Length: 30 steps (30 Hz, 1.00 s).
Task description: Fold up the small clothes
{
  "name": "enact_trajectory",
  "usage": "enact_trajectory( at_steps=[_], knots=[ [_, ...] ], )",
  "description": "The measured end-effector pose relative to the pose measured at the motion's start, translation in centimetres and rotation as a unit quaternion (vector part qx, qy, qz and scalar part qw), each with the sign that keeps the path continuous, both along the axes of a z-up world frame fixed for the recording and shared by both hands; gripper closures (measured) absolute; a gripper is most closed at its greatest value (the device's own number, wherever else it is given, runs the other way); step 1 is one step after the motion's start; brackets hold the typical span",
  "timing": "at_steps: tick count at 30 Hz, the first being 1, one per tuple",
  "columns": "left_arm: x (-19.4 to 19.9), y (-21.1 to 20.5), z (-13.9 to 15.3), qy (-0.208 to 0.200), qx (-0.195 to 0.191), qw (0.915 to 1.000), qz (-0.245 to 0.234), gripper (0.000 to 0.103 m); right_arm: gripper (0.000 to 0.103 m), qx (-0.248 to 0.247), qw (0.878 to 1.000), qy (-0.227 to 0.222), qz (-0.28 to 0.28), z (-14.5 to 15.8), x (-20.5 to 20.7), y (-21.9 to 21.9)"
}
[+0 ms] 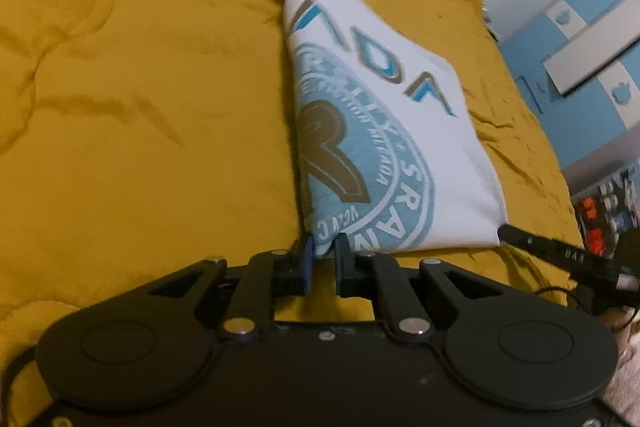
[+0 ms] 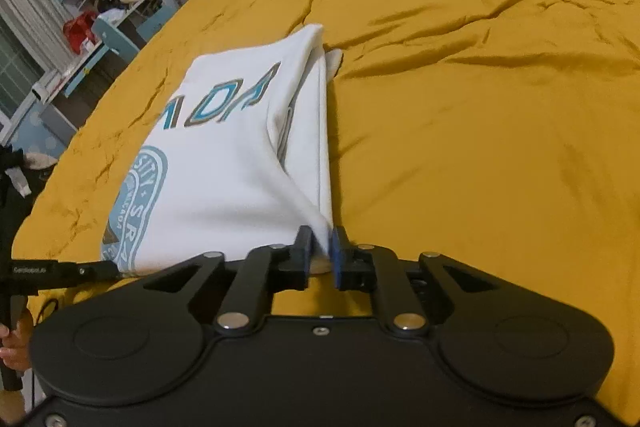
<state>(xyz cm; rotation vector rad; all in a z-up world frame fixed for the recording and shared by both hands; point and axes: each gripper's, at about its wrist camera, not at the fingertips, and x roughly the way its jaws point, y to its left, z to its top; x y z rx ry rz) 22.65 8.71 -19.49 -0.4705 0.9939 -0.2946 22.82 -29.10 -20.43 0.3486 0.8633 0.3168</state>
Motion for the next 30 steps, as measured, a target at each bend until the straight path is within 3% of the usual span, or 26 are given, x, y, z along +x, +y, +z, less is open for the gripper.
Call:
enact_trajectory(
  at_steps=[2,4,6,8,10,12,20,25,27,30],
  knots=[
    [-0.5,-0.1,1.2,-0.01,0.009,0.9999,0.002,0.094,0.081,-0.001,1.0,-0.011,-0.007,1.0,-0.3,-0.1],
    [-1.1,-0.1,2.8,-0.028,0.012,0.9995,0.008,0.093,0.081,-0.008,0.999,-0.034,-0.011,2.4,-0.8,0.1],
    [-1.4,-0.2,4.3,-0.05,0.019,0.9985,0.013,0.086,0.081,-0.016,0.998,-0.062,-0.012,3.8,-1.2,0.7],
    [-1.4,-0.5,5.6,-0.071,0.022,0.9971,0.019,0.065,0.081,-0.02,0.996,-0.084,0.001,5.2,-1.4,1.8],
    [-0.9,-1.1,6.1,-0.085,0.026,0.9957,0.023,0.053,0.081,-0.026,0.995,-0.093,0.015,5.9,-1.1,2.9],
    [-0.3,-1.9,6.0,-0.088,0.041,0.995,0.025,0.053,0.081,-0.04,0.994,-0.096,0.024,5.9,-0.6,4.1],
    [1.4,-3.4,1.8,-0.041,0.039,0.998,0.027,0.053,0.081,-0.076,0.996,-0.046,0.005,2.7,1.0,5.3],
    [1.7,-3.4,0.7,-0.029,0.034,0.9986,0.03,0.05,0.085,-0.059,0.998,-0.023,-0.01,0.9,1.3,4.2],
    [1.7,-3.6,0.9,-0.03,0.036,0.9985,0.026,0.047,0.085,-0.059,0.998,-0.023,-0.012,0.8,1.3,4.2],
    [1.9,-4.0,2.0,-0.031,0.039,0.9985,0.021,0.023,0.083,-0.065,0.997,-0.024,-0.013,1.2,1.2,4.5]
  ],
)
